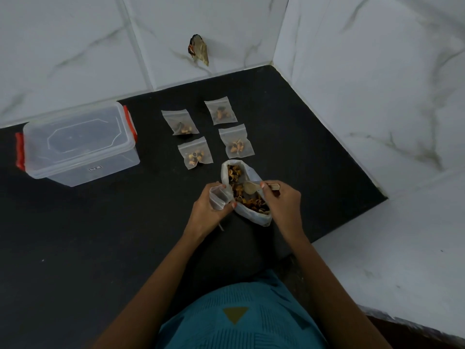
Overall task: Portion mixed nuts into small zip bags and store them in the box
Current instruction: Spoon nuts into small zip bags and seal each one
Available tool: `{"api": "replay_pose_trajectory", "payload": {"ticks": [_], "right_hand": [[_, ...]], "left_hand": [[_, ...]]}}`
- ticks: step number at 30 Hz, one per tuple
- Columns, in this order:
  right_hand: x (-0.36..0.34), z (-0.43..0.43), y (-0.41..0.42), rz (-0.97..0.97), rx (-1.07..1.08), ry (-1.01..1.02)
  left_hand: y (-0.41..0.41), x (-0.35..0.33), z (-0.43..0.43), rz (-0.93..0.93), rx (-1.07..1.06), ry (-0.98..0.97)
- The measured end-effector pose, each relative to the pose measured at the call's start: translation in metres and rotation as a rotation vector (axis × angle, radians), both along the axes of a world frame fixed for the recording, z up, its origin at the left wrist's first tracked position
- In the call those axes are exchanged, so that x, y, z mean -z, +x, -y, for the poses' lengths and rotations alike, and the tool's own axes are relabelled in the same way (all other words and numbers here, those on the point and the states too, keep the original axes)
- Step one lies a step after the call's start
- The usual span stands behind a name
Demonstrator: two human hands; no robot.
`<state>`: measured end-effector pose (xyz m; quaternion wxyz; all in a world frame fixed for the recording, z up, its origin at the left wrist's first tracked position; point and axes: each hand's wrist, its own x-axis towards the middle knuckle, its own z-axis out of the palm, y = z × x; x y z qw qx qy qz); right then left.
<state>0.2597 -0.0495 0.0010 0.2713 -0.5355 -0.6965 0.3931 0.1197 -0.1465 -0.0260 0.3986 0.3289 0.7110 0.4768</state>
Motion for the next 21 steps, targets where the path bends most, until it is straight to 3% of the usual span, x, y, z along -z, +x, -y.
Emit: {"api": "replay_pose_trajectory", "payload": {"ticks": [6, 11, 21], "right_hand": [[0.009, 0.000, -0.002, -0.169, 0.139, -0.244], [0.005, 0.000, -0.011, -0.168, 0.085, -0.304], [0.001, -0.009, -0.006, -0.354, 0.282, -0.526]], "left_hand": [[0.002, 0.003, -0.003, 0.051, 0.029, -0.008], [-0.001, 0.007, -0.004, 0.079, 0.027, -0.014], [-0.001, 0.003, -0.003, 0.083, 0.029, -0.025]]}}
